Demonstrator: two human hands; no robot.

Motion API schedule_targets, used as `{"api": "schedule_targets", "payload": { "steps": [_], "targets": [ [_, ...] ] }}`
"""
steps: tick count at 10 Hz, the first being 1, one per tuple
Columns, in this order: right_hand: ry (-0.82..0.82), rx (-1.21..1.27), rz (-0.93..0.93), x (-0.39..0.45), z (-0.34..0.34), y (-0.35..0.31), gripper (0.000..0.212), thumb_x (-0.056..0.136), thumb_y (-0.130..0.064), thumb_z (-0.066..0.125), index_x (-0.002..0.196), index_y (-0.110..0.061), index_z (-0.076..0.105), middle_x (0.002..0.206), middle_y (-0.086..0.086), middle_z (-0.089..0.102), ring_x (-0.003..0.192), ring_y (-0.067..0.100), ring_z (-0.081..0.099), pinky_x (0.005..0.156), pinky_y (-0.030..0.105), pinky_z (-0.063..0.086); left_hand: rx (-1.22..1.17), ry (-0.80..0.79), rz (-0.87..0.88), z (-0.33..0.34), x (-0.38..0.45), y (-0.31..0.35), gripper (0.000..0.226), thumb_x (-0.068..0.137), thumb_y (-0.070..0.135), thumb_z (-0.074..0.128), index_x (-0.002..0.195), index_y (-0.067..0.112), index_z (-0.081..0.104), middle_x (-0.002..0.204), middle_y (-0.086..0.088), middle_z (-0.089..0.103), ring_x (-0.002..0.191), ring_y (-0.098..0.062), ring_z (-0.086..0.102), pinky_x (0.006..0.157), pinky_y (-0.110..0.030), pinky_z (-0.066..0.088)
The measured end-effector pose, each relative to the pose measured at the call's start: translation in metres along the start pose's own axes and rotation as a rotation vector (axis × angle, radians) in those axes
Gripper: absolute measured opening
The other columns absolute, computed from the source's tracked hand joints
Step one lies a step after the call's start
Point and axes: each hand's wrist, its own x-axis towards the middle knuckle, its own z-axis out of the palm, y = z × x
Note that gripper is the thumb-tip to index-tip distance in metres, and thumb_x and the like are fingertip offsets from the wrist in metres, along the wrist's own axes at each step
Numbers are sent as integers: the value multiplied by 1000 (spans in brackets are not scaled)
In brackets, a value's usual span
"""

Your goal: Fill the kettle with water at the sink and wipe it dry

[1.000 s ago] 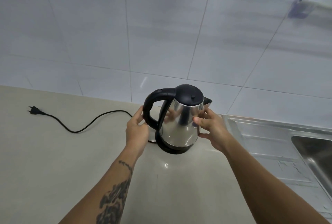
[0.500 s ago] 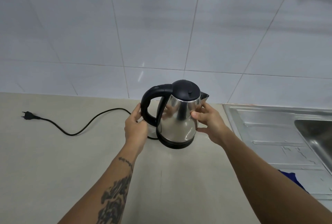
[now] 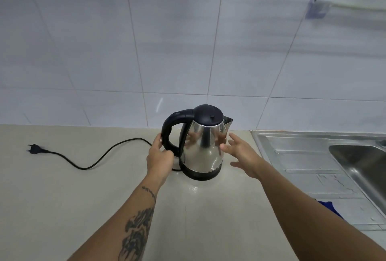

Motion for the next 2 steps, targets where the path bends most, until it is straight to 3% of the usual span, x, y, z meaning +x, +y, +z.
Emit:
{"api": "schedule_targets", "payload": {
  "steps": [1,2],
  "targets": [
    [39,-38,28,-24,-12,3,84,92,-28,72,161,-26,25,168,-1,27,149,25,35,110,47,38,133,-30,4,-13,-11,9,71,88,-4,41,152,27,37,153,2,44,121,-16,50,85,-21,38],
    [61,-142,12,-51,-24,0,80,94,-31,68,161,-23,25,168,-2,26,150,24,33,114,44,37,298,-36,38,-26,-28,18,71,84,0,43,151,23,38,152,-1,45,125,-21,51,96,-31,43]
  ]
}}
